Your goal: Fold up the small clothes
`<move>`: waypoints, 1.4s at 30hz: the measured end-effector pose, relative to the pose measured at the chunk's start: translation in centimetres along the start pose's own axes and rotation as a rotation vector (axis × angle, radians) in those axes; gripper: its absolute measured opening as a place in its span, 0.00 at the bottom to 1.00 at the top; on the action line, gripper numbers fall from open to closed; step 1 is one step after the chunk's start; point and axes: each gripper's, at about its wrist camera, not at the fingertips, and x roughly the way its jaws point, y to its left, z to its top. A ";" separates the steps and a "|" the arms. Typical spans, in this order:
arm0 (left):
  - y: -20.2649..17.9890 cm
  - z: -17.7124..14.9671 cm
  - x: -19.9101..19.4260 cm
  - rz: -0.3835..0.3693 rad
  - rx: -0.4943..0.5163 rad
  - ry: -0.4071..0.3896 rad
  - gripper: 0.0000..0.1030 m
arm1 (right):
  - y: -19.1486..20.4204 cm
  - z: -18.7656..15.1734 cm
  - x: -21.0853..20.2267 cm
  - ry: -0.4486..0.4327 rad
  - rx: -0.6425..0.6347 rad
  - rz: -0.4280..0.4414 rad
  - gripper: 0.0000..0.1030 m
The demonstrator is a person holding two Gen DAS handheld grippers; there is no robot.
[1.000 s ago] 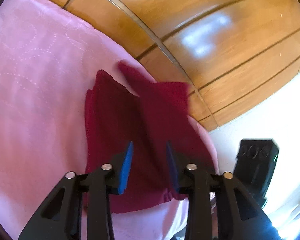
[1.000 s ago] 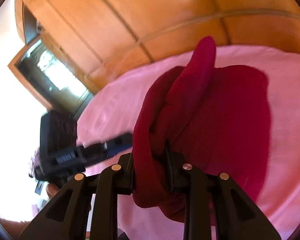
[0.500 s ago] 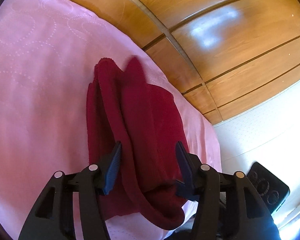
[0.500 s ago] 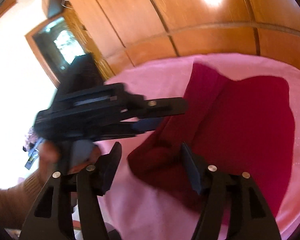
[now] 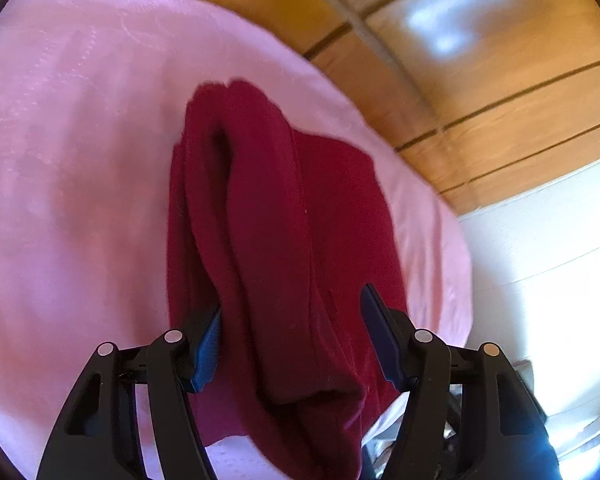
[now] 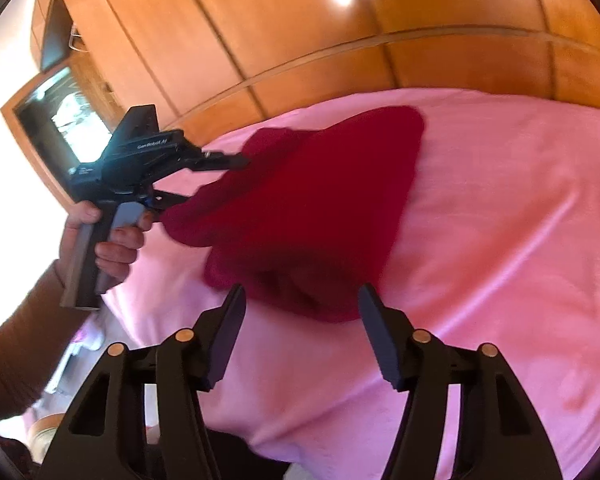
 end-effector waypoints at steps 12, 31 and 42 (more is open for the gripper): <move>-0.4 -0.5 -1.2 0.213 0.125 -0.043 0.19 | 1.8 0.1 4.1 0.020 -0.169 -0.184 0.21; 1.2 -4.6 -2.6 0.380 0.229 -0.223 0.40 | -1.1 3.5 0.1 0.013 -0.024 0.021 0.57; 0.9 -3.6 -1.1 0.407 0.276 -0.229 0.40 | -2.2 13.2 10.7 0.025 0.090 -0.079 0.56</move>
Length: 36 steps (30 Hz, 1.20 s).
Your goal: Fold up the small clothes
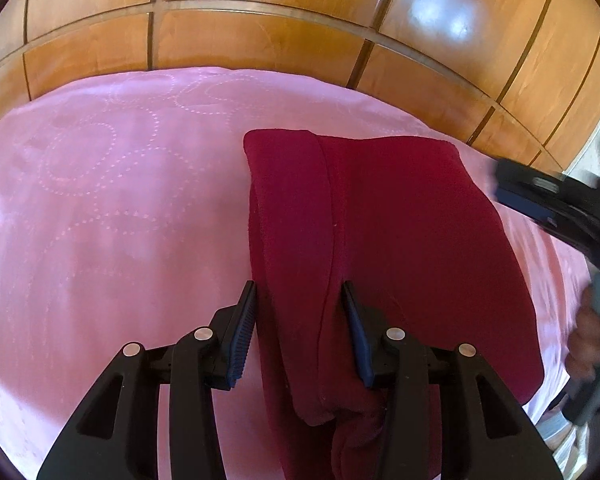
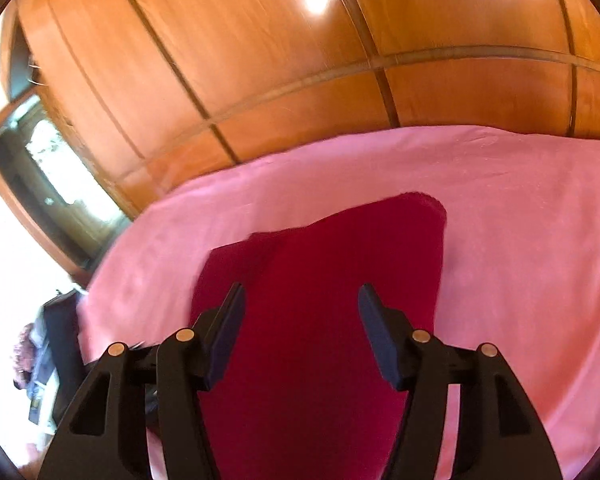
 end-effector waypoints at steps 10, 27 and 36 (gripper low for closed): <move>-0.3 -0.3 0.1 0.030 0.013 -0.011 0.46 | -2.3 -1.0 5.9 0.095 -0.034 -0.117 0.61; -1.4 -0.1 -1.6 0.068 0.094 -0.059 0.60 | -3.7 -2.2 0.4 -0.005 0.072 0.011 0.86; -0.6 -0.1 -0.4 0.034 0.073 -0.030 0.63 | -6.1 -4.1 1.0 0.035 0.214 0.139 0.86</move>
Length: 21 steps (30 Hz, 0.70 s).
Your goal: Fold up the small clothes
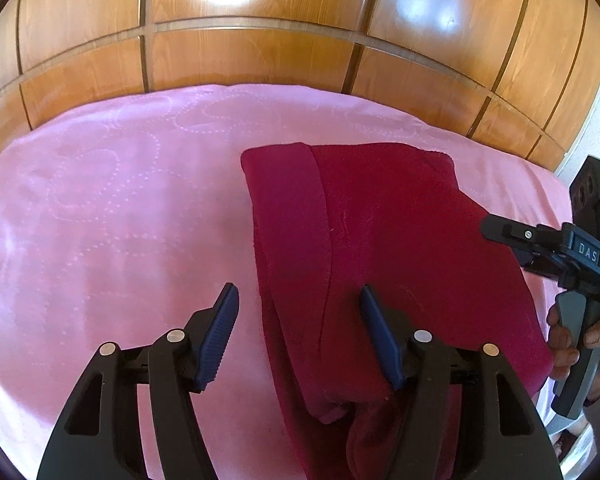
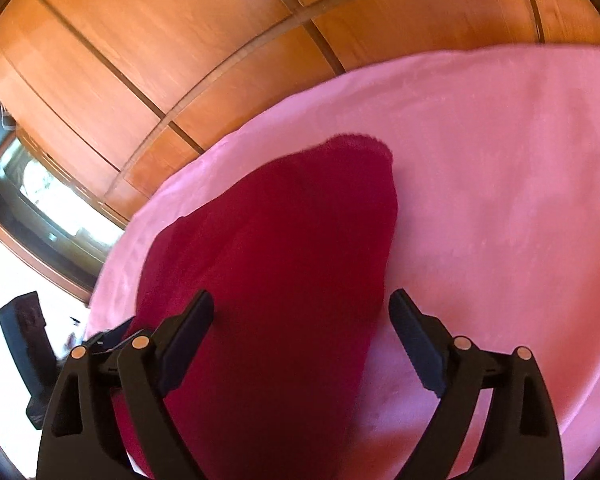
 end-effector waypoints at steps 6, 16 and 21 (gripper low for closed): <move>3.1 -0.5 1.7 -0.149 -0.128 0.027 0.74 | -0.7 -0.7 0.2 0.040 0.037 0.075 0.86; 6.0 -0.4 0.8 -0.364 -0.287 0.014 0.74 | -1.4 -1.8 -1.2 0.043 0.060 0.097 0.86; 5.5 0.8 1.1 -0.384 -0.292 0.046 0.74 | -0.8 -2.7 -1.4 0.058 0.041 0.117 0.86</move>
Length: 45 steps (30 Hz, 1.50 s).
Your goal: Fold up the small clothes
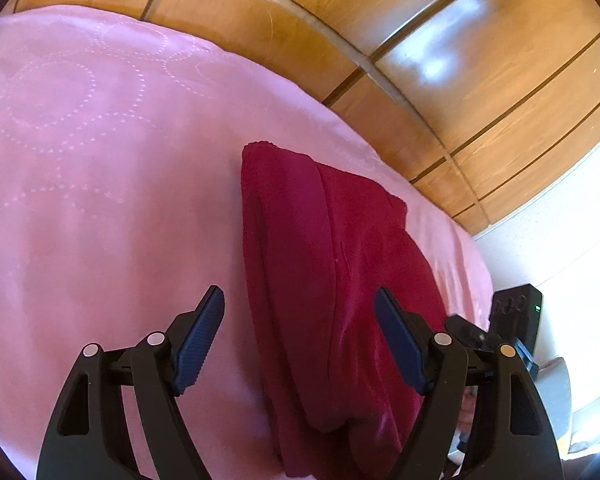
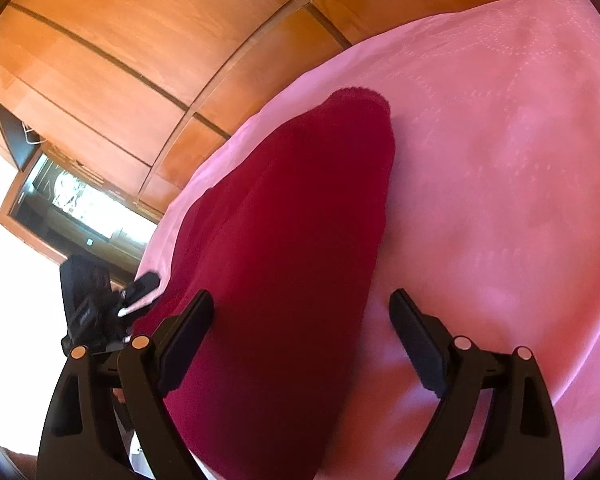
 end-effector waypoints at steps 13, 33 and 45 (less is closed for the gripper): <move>0.9 0.2 1.3 0.070 0.024 0.019 0.70 | 0.5 0.2 0.9 -0.005 -0.022 0.010 0.81; -0.6 -2.3 1.3 -0.100 0.039 -0.010 0.26 | 2.1 1.0 0.2 -0.023 -0.148 -0.073 0.44; -11.3 -4.3 4.8 -0.279 0.159 0.038 0.25 | -1.3 -1.8 -13.3 -0.201 -0.142 -0.211 0.42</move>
